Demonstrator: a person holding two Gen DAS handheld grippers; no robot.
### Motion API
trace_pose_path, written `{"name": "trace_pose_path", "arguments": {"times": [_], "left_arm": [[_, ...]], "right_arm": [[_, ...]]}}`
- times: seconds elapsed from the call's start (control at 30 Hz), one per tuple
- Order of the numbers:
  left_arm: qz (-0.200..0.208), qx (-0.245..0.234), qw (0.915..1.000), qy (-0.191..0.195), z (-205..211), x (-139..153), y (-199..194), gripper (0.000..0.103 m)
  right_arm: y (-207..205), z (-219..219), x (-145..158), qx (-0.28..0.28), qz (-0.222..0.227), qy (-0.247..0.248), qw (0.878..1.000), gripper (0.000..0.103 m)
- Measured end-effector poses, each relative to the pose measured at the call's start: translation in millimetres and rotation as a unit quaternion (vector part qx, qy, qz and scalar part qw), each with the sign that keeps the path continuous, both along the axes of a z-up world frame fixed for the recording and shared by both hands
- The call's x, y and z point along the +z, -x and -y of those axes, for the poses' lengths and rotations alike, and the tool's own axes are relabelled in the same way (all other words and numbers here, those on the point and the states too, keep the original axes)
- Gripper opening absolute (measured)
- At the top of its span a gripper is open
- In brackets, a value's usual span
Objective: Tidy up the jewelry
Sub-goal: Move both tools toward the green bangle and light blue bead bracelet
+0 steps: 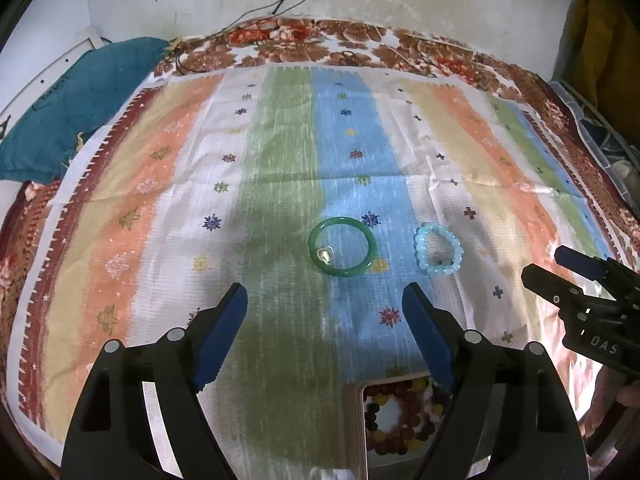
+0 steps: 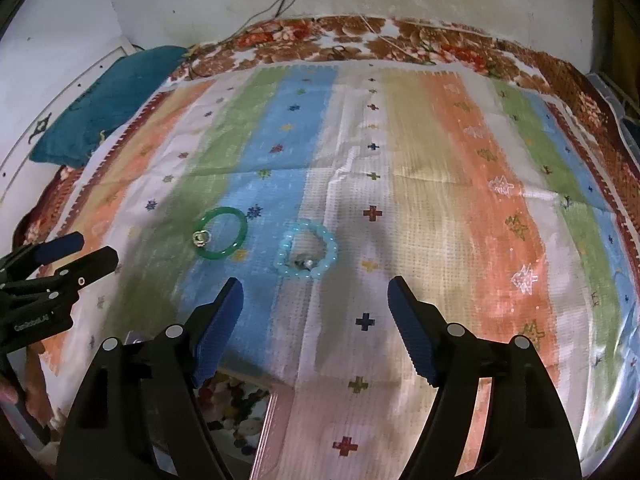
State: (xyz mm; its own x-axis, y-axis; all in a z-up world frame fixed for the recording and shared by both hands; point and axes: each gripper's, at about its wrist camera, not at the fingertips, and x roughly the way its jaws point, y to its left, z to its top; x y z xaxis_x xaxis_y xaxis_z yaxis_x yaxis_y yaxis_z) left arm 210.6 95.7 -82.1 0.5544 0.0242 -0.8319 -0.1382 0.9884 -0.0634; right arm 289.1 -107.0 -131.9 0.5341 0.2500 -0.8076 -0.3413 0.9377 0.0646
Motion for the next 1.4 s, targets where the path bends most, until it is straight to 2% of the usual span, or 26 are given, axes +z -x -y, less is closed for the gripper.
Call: {"name": "trace_pose_path", "arguments": {"times": [0.23,0.33,0.7,0.97,1.13,1.4], "left_arm": [[-0.009,0.008,0.9999,-0.001,-5,-7,-11,0.079],[-0.012,0.006,0.9998,-0.017,-3,-7,-14,0.079],[-0.019,0.009,0.9993,-0.029,-6,-12,-29,0.08],[-0.031,0.004,0.9992,-0.023,-12,-28,-45,0.081],[-0.039,0.001,0.9982,-0.046,-14,-38,-56,0.081],[-0.053,0.002,0.9984,-0.017,-21,-55,-72,0.081]], "right_arm": [[-12,-3,-6,-0.01,-0.002,0.003,1.0,0.075],[-14,-4,-8,-0.012,-0.003,0.005,1.0,0.075],[-30,-5,-18,-0.02,-0.009,0.011,1.0,0.075],[-44,-9,-33,-0.021,-0.023,0.023,0.999,0.075],[-54,-9,-37,-0.031,-0.024,0.023,0.999,0.075],[-62,-12,-46,-0.033,-0.026,0.027,0.999,0.075]]}}
